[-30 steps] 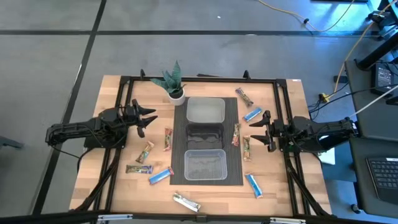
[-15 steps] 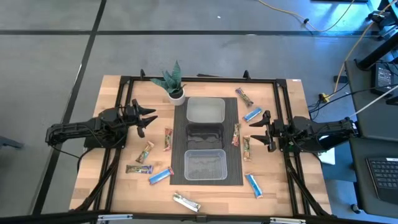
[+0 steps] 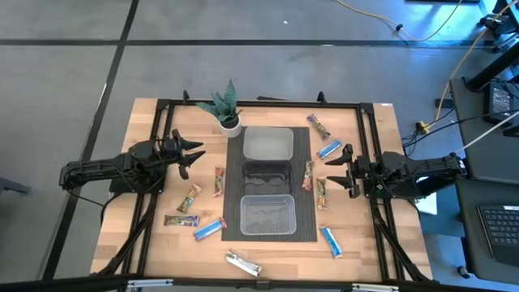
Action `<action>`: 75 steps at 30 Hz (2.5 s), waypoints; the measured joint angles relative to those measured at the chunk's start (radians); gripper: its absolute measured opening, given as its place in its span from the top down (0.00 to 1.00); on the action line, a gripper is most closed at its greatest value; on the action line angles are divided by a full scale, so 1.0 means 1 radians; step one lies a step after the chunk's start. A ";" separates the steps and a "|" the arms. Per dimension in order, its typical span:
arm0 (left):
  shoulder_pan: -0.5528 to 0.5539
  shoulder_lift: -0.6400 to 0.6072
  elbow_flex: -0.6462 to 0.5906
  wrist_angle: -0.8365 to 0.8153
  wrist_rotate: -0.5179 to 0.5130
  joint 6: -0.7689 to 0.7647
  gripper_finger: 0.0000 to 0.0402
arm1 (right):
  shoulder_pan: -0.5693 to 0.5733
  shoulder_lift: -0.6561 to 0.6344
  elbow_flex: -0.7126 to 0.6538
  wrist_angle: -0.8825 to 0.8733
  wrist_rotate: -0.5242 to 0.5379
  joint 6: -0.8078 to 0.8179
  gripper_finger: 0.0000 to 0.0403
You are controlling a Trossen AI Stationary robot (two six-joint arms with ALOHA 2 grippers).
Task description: Pick and place Granola Bars by type
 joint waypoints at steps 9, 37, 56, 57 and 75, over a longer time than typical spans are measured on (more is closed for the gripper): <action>0.000 0.000 0.000 0.000 0.000 0.000 0.63 | 0.000 0.000 0.000 0.000 0.000 0.000 0.40; 0.000 0.000 0.000 0.000 -0.013 0.000 0.63 | 0.000 0.000 0.000 0.000 0.000 0.000 0.40; 0.000 0.000 0.000 0.007 -0.048 0.071 0.63 | 0.000 0.000 0.000 0.000 0.000 0.000 0.40; 0.000 0.000 0.000 0.009 -0.048 0.071 0.63 | 0.000 0.000 0.000 0.000 0.000 0.000 0.40; 0.000 0.000 0.000 0.008 -0.048 0.068 0.63 | 0.000 0.000 0.000 0.001 0.001 -0.055 0.40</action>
